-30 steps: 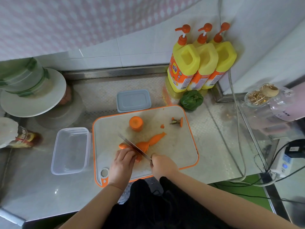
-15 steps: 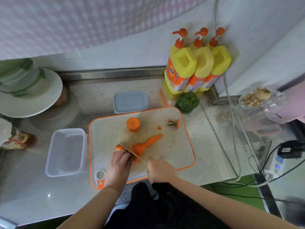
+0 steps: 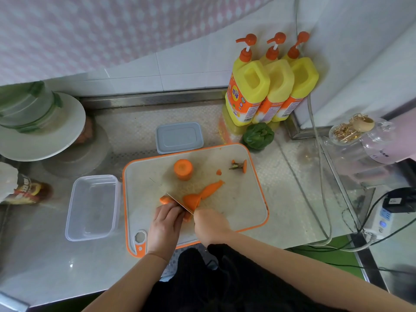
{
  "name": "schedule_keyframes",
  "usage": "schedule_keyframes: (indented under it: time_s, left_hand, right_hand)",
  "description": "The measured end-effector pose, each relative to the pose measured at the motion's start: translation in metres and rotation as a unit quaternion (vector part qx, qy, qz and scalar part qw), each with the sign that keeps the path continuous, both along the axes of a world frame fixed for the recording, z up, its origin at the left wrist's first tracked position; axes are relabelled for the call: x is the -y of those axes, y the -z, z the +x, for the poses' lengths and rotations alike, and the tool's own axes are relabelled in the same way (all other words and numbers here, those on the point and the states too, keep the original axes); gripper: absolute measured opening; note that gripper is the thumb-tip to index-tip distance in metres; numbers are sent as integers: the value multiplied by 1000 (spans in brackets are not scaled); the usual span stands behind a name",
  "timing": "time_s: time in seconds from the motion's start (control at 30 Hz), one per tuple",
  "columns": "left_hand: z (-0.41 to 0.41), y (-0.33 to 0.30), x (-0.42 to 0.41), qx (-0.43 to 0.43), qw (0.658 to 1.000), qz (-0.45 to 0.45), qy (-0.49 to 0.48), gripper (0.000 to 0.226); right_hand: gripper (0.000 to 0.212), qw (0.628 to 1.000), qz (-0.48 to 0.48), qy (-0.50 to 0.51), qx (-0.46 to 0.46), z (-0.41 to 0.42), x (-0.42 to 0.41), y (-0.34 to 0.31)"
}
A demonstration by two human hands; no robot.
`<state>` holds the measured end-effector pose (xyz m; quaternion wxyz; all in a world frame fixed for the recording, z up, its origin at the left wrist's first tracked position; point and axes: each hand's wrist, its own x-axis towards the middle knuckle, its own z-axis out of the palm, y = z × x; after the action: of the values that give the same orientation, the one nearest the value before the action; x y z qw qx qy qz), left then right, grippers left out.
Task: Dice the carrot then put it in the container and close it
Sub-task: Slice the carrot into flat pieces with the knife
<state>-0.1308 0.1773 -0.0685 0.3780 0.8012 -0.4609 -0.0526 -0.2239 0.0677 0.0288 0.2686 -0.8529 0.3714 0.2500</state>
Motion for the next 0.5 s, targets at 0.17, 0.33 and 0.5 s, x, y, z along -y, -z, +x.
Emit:
schedule_keyframes:
  time_s: [0.17,0.33,0.5]
  left_hand:
    - [2,7,0,19,1000,-9,4,24]
    - [5,12,0,27,999,-27,18,16]
    - [1,3,0,17,1000,-1,0,31]
  right_hand:
    - [22,1000,23,13,-16,6,4,7]
    - [21,999,36,14,-31,-6,5,12]
    - [23,999,32,33,-19,-21,0,15]
